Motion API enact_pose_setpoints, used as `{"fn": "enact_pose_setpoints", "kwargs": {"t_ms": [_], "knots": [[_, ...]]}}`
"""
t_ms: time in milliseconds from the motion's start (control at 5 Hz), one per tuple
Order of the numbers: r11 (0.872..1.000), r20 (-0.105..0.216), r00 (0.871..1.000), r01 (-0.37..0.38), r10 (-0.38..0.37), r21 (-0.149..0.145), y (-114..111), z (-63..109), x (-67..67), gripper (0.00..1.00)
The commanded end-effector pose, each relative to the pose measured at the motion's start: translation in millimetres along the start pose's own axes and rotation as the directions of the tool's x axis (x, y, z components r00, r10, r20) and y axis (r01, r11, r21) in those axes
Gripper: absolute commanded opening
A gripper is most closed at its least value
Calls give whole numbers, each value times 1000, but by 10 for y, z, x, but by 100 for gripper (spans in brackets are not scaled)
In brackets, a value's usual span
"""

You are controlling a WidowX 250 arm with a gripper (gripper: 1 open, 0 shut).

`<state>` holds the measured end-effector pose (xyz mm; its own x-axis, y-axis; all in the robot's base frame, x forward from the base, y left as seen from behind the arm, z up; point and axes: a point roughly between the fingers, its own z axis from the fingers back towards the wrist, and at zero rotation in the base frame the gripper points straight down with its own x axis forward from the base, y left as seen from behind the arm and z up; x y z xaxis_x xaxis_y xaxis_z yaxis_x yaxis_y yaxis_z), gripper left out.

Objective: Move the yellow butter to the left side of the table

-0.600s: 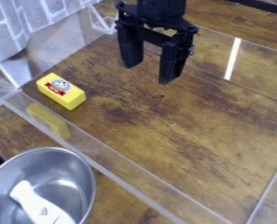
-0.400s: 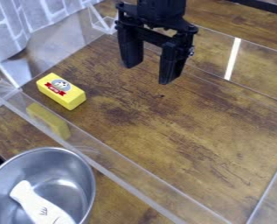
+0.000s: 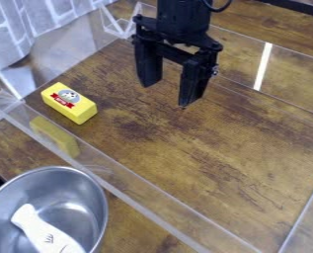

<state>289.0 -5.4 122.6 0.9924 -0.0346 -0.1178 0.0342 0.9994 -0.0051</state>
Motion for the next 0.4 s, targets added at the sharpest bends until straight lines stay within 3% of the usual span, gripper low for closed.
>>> {"fn": "enact_pose_setpoints", "kwargs": {"t_ms": [0, 200], "knots": [[1000, 99, 995, 8, -8, 7, 36, 341, 19, 100], [1000, 109, 994, 10, -11, 4, 44, 394, -10, 100]]}}
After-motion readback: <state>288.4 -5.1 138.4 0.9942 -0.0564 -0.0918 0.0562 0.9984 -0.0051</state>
